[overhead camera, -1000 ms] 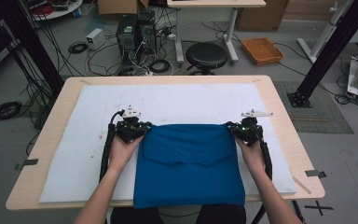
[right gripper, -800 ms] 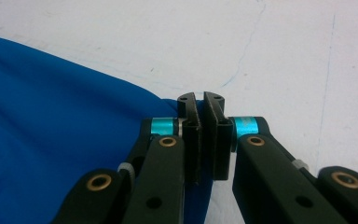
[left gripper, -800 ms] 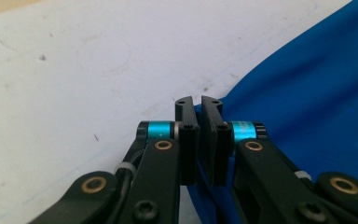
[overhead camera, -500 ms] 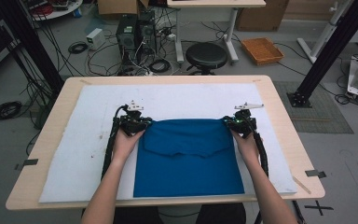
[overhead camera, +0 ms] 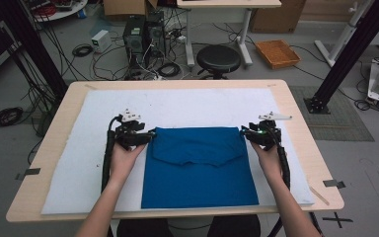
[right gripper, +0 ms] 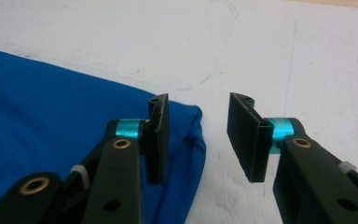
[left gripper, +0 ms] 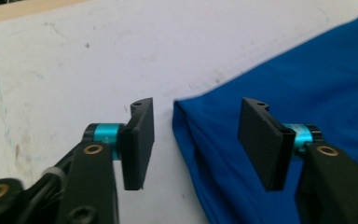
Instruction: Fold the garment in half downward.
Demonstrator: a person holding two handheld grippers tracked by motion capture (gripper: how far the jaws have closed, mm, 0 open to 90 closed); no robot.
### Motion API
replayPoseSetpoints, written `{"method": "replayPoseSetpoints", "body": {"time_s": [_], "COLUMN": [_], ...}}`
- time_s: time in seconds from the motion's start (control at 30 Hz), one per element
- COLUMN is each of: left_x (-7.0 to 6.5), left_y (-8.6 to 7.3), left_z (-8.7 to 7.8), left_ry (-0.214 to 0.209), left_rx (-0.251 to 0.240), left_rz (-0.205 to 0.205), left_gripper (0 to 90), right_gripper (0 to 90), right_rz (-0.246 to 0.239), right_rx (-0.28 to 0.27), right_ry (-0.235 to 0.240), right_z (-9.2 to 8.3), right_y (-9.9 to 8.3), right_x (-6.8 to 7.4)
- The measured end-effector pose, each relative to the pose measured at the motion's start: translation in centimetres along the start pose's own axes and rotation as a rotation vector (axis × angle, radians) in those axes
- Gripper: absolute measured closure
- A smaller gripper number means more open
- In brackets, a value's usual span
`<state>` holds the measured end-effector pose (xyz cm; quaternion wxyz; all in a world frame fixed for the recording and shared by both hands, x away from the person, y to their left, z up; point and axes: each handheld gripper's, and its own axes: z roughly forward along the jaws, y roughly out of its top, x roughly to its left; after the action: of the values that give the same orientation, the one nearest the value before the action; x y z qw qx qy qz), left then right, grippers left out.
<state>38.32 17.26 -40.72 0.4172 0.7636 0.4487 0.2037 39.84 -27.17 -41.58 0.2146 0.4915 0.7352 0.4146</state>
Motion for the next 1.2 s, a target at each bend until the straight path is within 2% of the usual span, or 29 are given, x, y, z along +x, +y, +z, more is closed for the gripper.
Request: {"method": "replayPoseSetpoints", "body": {"time_s": [0.07,0.13,0.17,0.23,0.37,0.43,0.5,0.57,0.7,0.83,0.97,1.07,1.13,1.2], "left_x": [-0.6,-1.0,-1.2,-1.7,-2.5,-2.8,-2.9,-2.9,-3.0,-2.9,-3.0,-3.2,-3.3,-3.4], "left_y": [-0.8,-1.6,-1.8,-2.6,-3.8,-4.2,-4.5,-4.6,-4.6,-4.5,-4.4,-4.3,-4.3,-4.3], "left_z": [-1.2,-2.1,-2.4,-3.3,-4.1,-4.0,-3.5,-3.1,-2.4,-1.6,-0.8,-0.3,-0.1,0.0], "left_ry": [-0.002,0.021,0.019,0.009,-0.046,-0.062,-0.073,-0.096,-0.084,-0.064,-0.069,-0.046,-0.051,-0.053], "left_rx": [-0.002,-0.023,-0.035,-0.045,-0.058,-0.049,-0.022,0.002,0.021,0.052,0.075,0.103,0.112,0.118], "left_rz": [0.009,0.017,0.017,0.022,0.033,0.028,-0.003,-0.027,-0.034,-0.078,-0.127,-0.129,-0.138,-0.129], "left_gripper": [42.6,42.4,40.0,38.5,38.5,38.5,40.0,46.8,54.3,59.7,65.0,66.5,68.3,71.3], "right_gripper": [56.4,52.3,50.9,50.3,49.9,51.4,51.7,51.8,53.9,54.0,54.0,54.0,54.8,56.5], "right_rz": [-0.002,0.0,-0.005,-0.026,-0.057,-0.056,-0.052,-0.052,-0.059,-0.058,-0.044,-0.043,-0.038,-0.034], "right_rx": [-0.011,-0.017,-0.016,-0.015,-0.011,-0.006,0.001,0.011,0.028,0.042,0.053,0.053,0.055,0.057], "right_ry": [0.012,0.023,0.028,0.034,0.049,0.053,0.06,0.06,0.055,0.051,0.048,0.044,0.045,0.047], "right_z": [-0.9,-1.7,-2.1,-2.9,-4.2,-4.5,-4.5,-4.2,-3.5,-2.8,-2.3,-2.2,-2.2,-2.2], "right_y": [-0.4,-1.0,-1.3,-1.9,-3.2,-3.7,-4.0,-4.3,-4.8,-5.1,-5.2,-5.2,-5.3,-5.3], "right_x": [0.2,0.4,0.6,1.2,2.2,2.5,2.7,2.8,3.0,3.2,3.1,3.0,2.9,2.9]}}
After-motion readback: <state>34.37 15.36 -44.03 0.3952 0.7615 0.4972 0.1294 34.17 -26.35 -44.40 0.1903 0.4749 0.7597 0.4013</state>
